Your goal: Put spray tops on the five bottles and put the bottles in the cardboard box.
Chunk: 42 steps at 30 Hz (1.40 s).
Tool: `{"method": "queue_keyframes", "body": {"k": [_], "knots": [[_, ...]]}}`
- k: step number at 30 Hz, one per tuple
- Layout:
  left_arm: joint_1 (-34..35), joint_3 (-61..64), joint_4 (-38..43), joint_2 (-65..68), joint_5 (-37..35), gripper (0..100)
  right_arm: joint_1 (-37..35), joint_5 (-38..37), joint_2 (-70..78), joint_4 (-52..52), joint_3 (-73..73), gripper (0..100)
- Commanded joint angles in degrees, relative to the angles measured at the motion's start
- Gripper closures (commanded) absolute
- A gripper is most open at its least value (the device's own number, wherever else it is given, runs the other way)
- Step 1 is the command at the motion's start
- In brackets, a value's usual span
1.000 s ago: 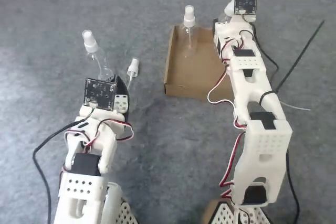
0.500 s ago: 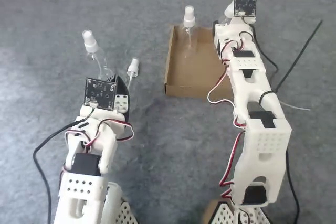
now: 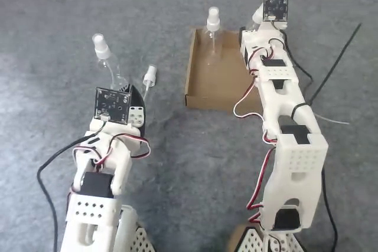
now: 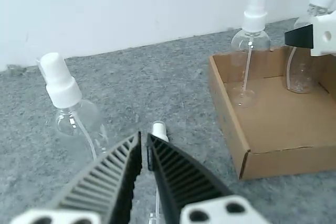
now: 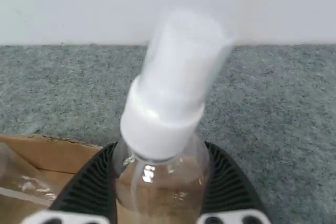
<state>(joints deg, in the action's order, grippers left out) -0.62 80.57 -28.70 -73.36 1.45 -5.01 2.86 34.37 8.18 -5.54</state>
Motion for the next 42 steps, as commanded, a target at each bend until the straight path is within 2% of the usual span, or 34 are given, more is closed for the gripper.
{"method": "queue_keyframes", "body": {"k": [1,15,24,42], "knots": [[0.1,-0.4,1.4,0.2,-0.5,99,0.4,0.2,-1.0,-1.2,-0.4,98.9],[0.1,-0.4,1.4,0.2,-0.4,99,-0.1,0.0,-1.5,-1.1,-0.4,98.7],[0.1,-0.4,1.4,0.2,-0.4,99,-0.3,0.0,-1.5,1.9,-0.6,82.0],[0.1,-0.4,1.4,0.2,-0.4,99,-1.8,0.0,-1.6,2.2,-3.1,81.6]]}}
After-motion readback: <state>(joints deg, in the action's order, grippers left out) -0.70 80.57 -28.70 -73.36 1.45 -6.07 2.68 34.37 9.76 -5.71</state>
